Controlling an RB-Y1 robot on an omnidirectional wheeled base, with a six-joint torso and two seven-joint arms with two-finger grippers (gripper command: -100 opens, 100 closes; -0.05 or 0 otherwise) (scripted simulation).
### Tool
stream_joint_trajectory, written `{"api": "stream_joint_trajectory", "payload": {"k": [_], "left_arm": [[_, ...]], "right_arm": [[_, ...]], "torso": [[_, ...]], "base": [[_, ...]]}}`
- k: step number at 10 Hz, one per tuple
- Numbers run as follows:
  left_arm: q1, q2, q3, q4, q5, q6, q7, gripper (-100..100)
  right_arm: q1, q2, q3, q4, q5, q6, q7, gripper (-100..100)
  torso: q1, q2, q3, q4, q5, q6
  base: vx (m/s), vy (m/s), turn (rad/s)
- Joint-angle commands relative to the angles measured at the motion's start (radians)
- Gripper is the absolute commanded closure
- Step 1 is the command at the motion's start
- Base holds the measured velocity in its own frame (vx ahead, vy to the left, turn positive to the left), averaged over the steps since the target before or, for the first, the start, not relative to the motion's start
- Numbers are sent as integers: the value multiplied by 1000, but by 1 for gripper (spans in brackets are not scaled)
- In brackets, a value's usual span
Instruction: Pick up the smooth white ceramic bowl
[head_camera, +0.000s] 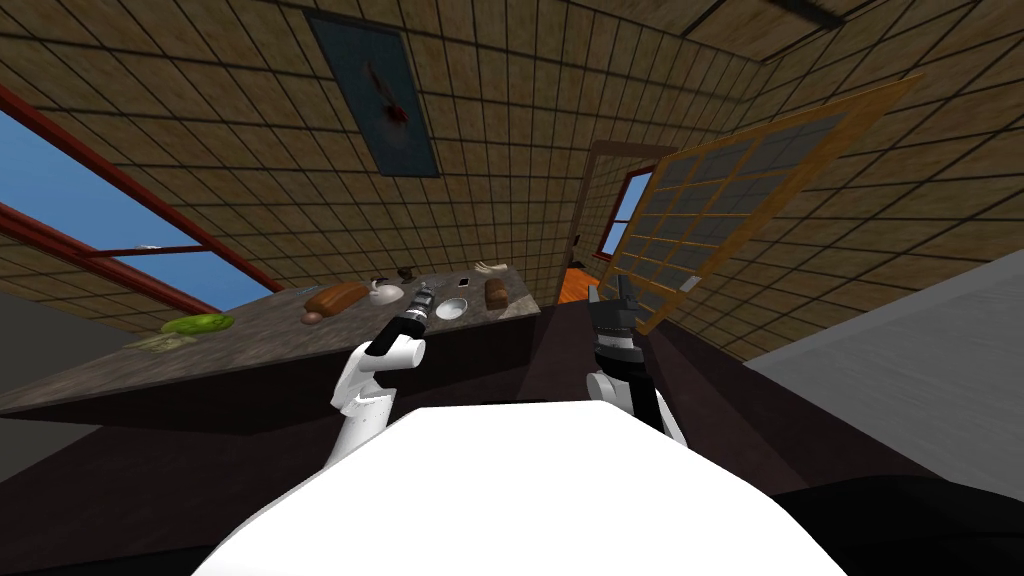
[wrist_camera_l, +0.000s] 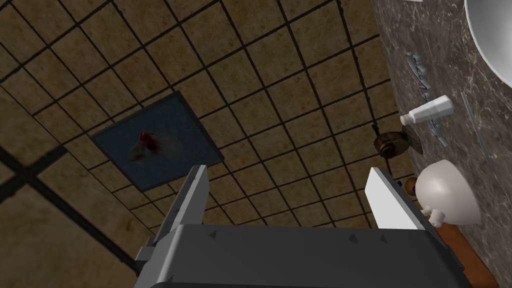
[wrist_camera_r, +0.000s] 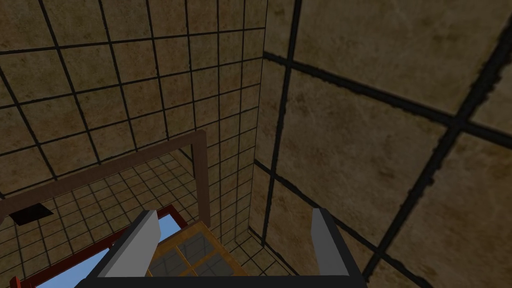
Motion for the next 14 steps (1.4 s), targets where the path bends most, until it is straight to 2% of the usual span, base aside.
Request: {"api": "stream_joint_trajectory", "payload": {"k": [1, 3, 4, 6, 7, 9, 10, 12, 13, 14], "left_arm": [[3, 16, 11, -5, 25, 50, 6, -100], [3, 16, 11, -5, 25, 92, 6, -100], [7, 32, 20, -8, 52, 127, 13, -100], [7, 32, 20, -8, 52, 167, 13, -100], [13, 48, 30, -10, 79, 203, 22, -100], [13, 48, 30, -10, 79, 243, 22, -100], [21, 66, 39, -13, 108, 280, 30, -100], [21, 66, 39, -13, 108, 317, 30, -100], [30, 84, 47, -16, 137, 351, 40, -100], [30, 84, 47, -16, 137, 378, 40, -100]], "right_arm": [[0, 0, 0, 0, 0, 0, 0, 0], [0, 0, 0, 0, 0, 0, 0, 0], [0, 0, 0, 0, 0, 0, 0, 0], [0, 0, 0, 0, 0, 0, 0, 0], [0, 0, 0, 0, 0, 0, 0, 0], [0, 0, 0, 0, 0, 0, 0, 0], [0, 0, 0, 0, 0, 0, 0, 0], [0, 0, 0, 0, 0, 0, 0, 0], [0, 0, 0, 0, 0, 0, 0, 0], [0, 0, 0, 0, 0, 0, 0, 0]], "torso": [[0, 0, 0, 0, 0, 0], [0, -1, 0, 0, 0, 0], [0, 0, 0, 0, 0, 0], [1, -1, -1, 0, 0, 0], [0, 0, 0, 0, 0, 0], [0, -2, -1, 0, 0, 0], [0, -1, 0, 0, 0, 0], [0, -2, -1, 0, 0, 0], [0, -1, 0, 0, 0, 0], [0, -2, -1, 0, 0, 0]], "base": [[30, 11, -53], [26, 7, -11], [41, 17, -47], [30, 13, -17], [40, 5, -60], [36, 7, -14], [43, 18, -60], [36, 9, -16], [47, 14, -61], [53, 19, -40]]}}
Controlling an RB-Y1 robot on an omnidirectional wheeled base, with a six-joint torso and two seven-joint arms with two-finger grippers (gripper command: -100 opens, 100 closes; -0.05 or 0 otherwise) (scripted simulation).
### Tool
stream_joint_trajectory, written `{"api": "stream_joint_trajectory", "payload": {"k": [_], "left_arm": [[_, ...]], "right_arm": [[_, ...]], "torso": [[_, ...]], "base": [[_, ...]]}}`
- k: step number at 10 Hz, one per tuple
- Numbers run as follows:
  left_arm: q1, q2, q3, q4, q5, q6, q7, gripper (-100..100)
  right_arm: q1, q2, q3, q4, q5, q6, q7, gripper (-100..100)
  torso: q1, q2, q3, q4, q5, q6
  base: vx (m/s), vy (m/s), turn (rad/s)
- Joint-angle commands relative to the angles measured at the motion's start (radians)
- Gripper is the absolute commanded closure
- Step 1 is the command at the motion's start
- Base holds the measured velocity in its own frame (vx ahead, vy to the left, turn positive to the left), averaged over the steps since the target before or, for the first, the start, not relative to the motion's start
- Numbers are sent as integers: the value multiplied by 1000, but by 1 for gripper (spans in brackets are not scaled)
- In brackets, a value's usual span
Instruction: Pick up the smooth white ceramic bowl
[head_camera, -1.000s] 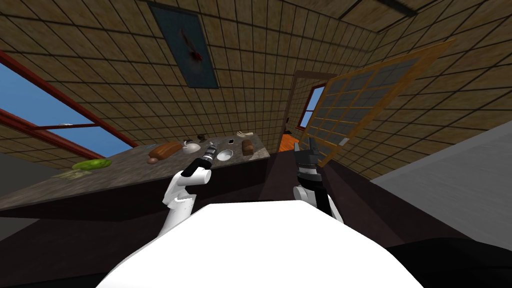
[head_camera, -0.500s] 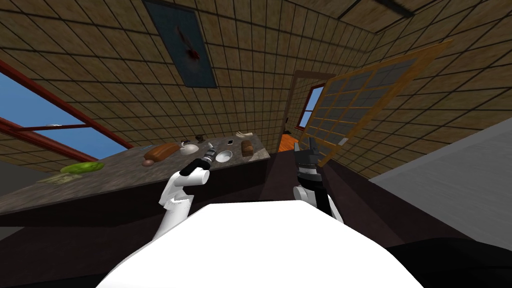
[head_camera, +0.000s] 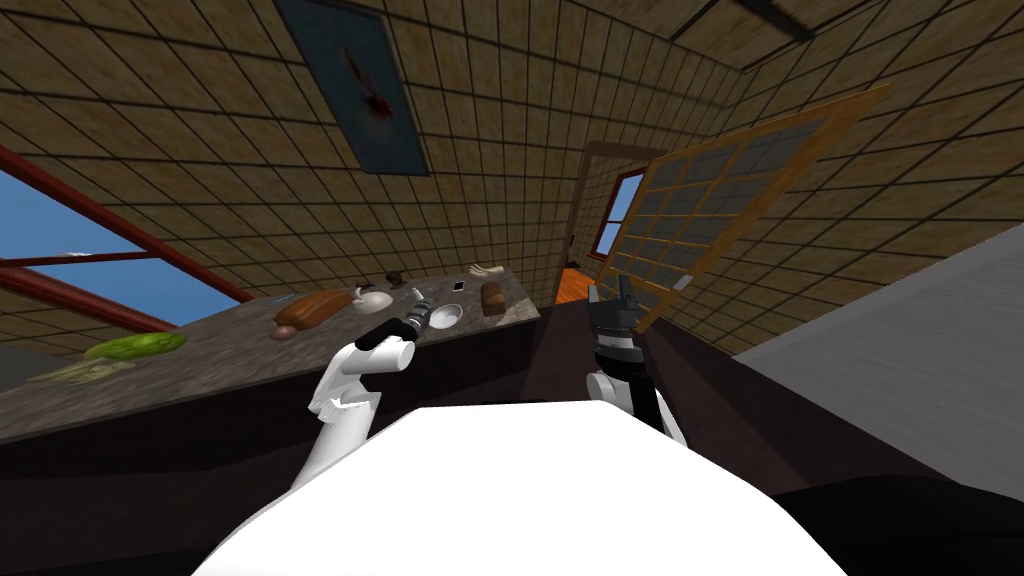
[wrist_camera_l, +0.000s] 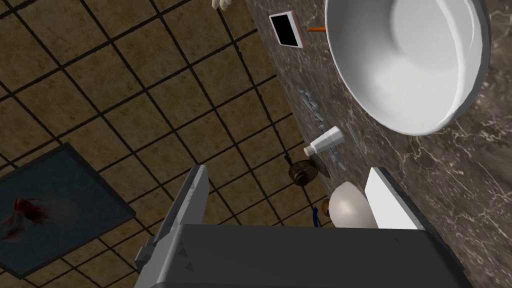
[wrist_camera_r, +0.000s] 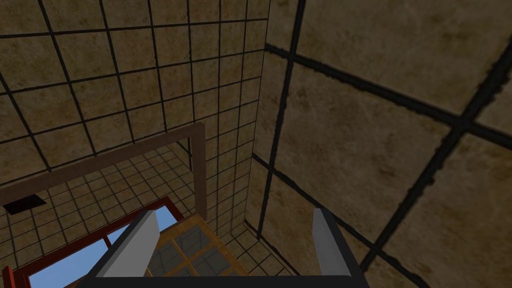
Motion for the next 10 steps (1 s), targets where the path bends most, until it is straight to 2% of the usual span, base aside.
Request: {"api": "stream_joint_trajectory", "payload": {"k": [1, 2, 4, 5, 6, 7, 8, 9, 10], "left_arm": [[3, 1, 1, -4, 3, 34, 2, -100], [14, 19, 9, -7, 32, 69, 11, -100], [14, 19, 9, -7, 32, 105, 11, -100], [25, 38, 16, -10, 61, 143, 21, -100], [25, 38, 16, -10, 61, 167, 21, -100], [25, 38, 16, -10, 61, 173, 21, -100], [36, 56, 23, -13, 89, 215, 31, -100], [36, 56, 23, -13, 89, 238, 31, -100], [48, 75, 29, -16, 115, 266, 40, -100]], "right_arm": [[0, 0, 0, 0, 0, 0, 0, 0], [0, 0, 0, 0, 0, 0, 0, 0], [0, 0, 0, 0, 0, 0, 0, 0], [0, 0, 0, 0, 0, 0, 0, 0], [0, 0, 0, 0, 0, 0, 0, 0], [0, 0, 0, 0, 0, 0, 0, 0], [0, 0, 0, 0, 0, 0, 0, 0], [0, 0, 0, 0, 0, 0, 0, 0], [0, 0, 0, 0, 0, 0, 0, 0]], "torso": [[0, 0, 0, 0, 0, 0], [-1, 1, 1, 0, 0, 0], [0, 0, 0, 0, 0, 0], [-1, 1, 1, 0, 0, 0], [-1, 1, 0, 0, 0, 0], [0, 0, 0, 0, 0, 0], [-1, 1, 1, 0, 0, 0], [0, 0, 0, 0, 0, 0], [0, 0, 0, 0, 0, 0]], "base": [[27, 9, 6], [60, 11, -63], [35, 13, -17], [47, 9, -61], [53, 15, -37], [29, 11, 1], [53, 17, -66], [56, 20, -37], [68, 18, -68]]}}
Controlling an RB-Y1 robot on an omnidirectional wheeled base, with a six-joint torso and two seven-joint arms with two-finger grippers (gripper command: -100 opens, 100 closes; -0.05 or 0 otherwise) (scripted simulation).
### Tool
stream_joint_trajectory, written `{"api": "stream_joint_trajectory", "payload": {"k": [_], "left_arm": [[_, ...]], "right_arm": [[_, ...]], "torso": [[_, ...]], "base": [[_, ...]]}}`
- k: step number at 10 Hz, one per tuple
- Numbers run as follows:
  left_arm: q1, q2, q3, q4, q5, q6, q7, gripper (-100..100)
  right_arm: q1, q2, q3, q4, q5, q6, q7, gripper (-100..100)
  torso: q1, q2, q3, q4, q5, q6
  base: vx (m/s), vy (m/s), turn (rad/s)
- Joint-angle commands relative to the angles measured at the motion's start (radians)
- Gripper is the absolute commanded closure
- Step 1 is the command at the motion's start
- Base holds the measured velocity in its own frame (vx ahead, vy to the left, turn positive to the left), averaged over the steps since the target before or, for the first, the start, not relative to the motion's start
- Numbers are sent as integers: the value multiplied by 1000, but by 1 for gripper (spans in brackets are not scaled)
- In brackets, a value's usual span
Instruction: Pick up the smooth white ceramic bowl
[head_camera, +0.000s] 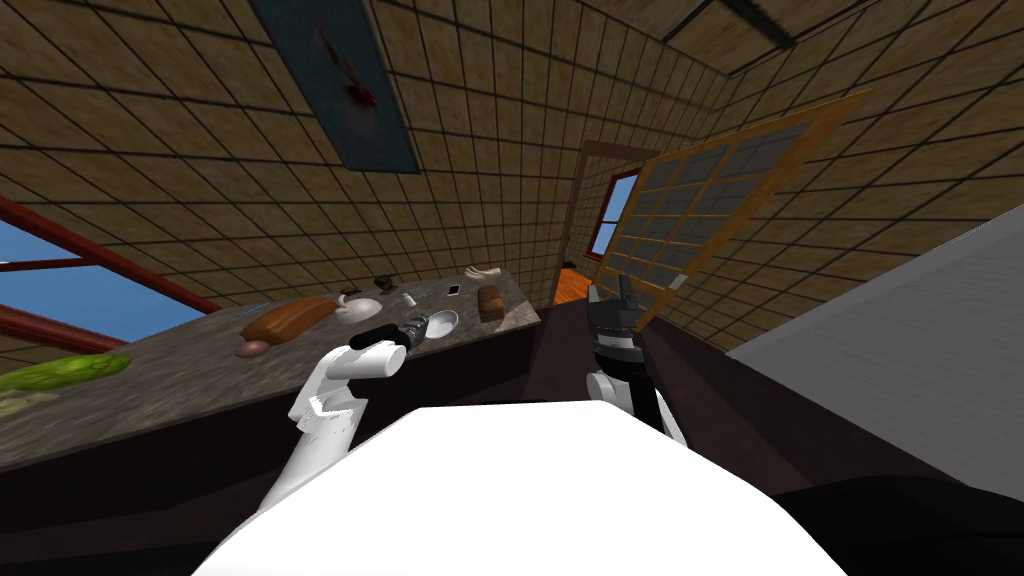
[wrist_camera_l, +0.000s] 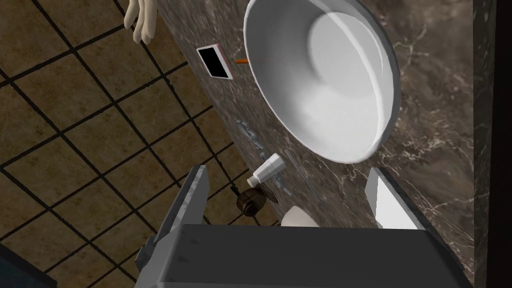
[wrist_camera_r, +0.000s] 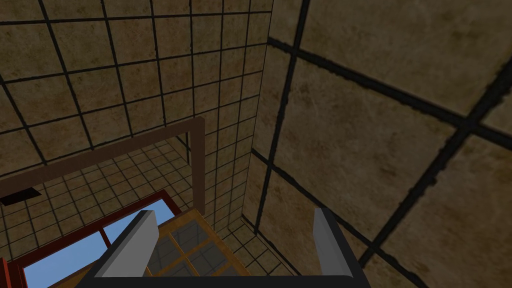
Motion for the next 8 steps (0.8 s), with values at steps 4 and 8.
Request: {"api": "stream_joint_trajectory", "payload": {"k": [4, 8], "left_arm": [[14, 27, 8, -8, 37, 119, 16, -100], [37, 61, 15, -10, 81, 220, 32, -100]], "right_arm": [[0, 0, 0, 0, 0, 0, 0, 0], [0, 0, 0, 0, 0, 0, 0, 0]], "torso": [[-1, 1, 1, 0, 0, 0], [0, 0, 0, 0, 0, 0]], "base": [[51, 15, -29], [60, 24, -42]]}}
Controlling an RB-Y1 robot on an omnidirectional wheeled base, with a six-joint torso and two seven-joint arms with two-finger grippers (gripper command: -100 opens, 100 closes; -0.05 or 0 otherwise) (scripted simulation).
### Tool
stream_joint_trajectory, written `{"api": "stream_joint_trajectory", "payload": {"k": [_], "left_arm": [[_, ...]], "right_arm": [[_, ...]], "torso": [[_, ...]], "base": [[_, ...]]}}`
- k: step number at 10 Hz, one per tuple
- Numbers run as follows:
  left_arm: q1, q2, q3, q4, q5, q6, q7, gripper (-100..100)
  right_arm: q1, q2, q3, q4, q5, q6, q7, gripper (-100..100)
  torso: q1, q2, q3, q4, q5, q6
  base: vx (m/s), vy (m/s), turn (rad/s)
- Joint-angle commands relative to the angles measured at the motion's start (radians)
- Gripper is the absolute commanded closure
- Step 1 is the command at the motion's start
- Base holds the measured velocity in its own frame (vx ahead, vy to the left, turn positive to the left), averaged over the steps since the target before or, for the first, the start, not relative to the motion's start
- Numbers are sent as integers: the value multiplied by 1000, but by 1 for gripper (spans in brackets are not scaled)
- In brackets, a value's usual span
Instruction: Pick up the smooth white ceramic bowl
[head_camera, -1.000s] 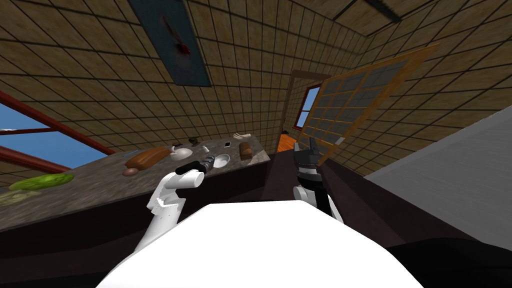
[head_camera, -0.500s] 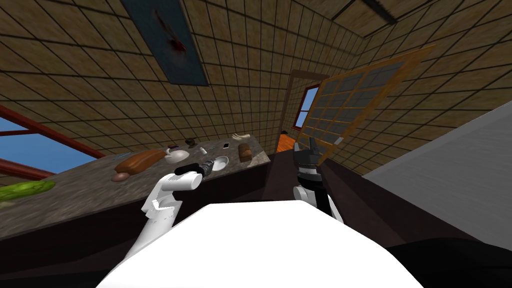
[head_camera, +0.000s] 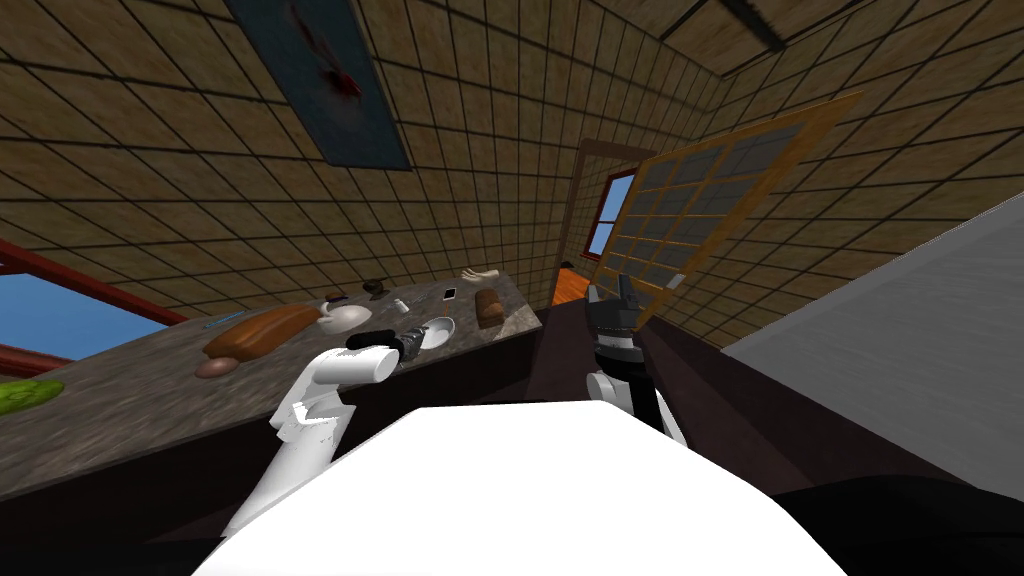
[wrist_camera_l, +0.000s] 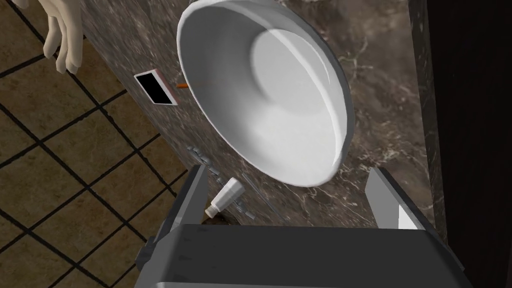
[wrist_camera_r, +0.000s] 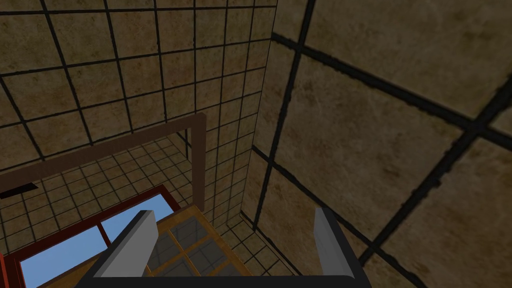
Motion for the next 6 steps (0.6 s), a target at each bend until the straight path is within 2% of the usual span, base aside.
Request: {"api": "stream_joint_trajectory", "payload": {"k": [1, 2, 6], "left_arm": [[6, 19, 2, 5, 22, 50, 8, -100], [6, 19, 2, 5, 22, 63, 8, -100], [48, 56, -4, 21, 68, 172, 23, -100]], "right_arm": [[0, 0, 0, 0, 0, 0, 0, 0], [0, 0, 0, 0, 0, 0, 0, 0], [0, 0, 0, 0, 0, 0, 0, 0]], "torso": [[0, 0, 0, 0, 0, 0], [0, 0, 0, 0, 0, 0], [1, -2, -1, 0, 0, 0]], "base": [[62, 26, -41], [50, 21, -27], [74, 27, -50]]}}
